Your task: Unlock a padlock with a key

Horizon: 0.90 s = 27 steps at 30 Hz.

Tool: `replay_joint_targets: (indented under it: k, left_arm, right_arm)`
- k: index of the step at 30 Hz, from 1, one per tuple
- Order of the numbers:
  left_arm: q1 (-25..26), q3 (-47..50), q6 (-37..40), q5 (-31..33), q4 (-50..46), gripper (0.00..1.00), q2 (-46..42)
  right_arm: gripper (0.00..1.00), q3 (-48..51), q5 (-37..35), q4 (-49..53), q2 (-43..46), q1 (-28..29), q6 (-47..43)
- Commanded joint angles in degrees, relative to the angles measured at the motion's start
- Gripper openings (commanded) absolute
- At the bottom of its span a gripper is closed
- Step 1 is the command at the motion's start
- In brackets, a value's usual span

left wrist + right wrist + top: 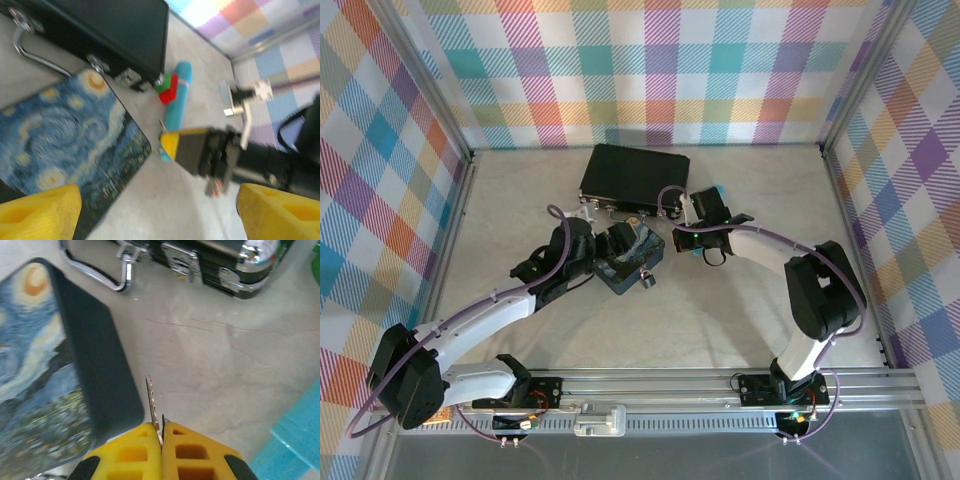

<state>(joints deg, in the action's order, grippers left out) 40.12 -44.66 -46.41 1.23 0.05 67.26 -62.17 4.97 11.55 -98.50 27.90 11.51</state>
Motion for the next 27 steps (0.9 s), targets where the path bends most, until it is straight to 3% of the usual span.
replay_joint_targets:
  k: [1,6,14,21,27]
  left_arm:
    - [3.84,2.46,-2.3,-1.98,-1.79,0.81,-0.57]
    - [8.0,7.58,-9.09,0.26,1.08,0.81,0.14]
    - [8.09,12.78,-15.98,2.77,5.48,0.82,1.49]
    - [3.99,9.98,-10.77,16.76,-13.03,0.89,-4.51]
    - [-2.38,8.08,-2.17,22.1,-23.17,0.92,-11.85]
  right_arm:
    - [0.0,-2.08,-2.58,1.17,-1.51,0.74,0.58]
    - [0.0,-2.9,-1.01,0.47,-3.48,3.23,0.55]
    - [0.0,-4.31,0.88,-0.27,-5.87,6.51,2.91]
    - [0.0,-5.5,2.15,-1.8,-6.34,8.49,5.26]
    - [0.0,-5.41,1.46,-0.49,-3.38,8.49,4.41]
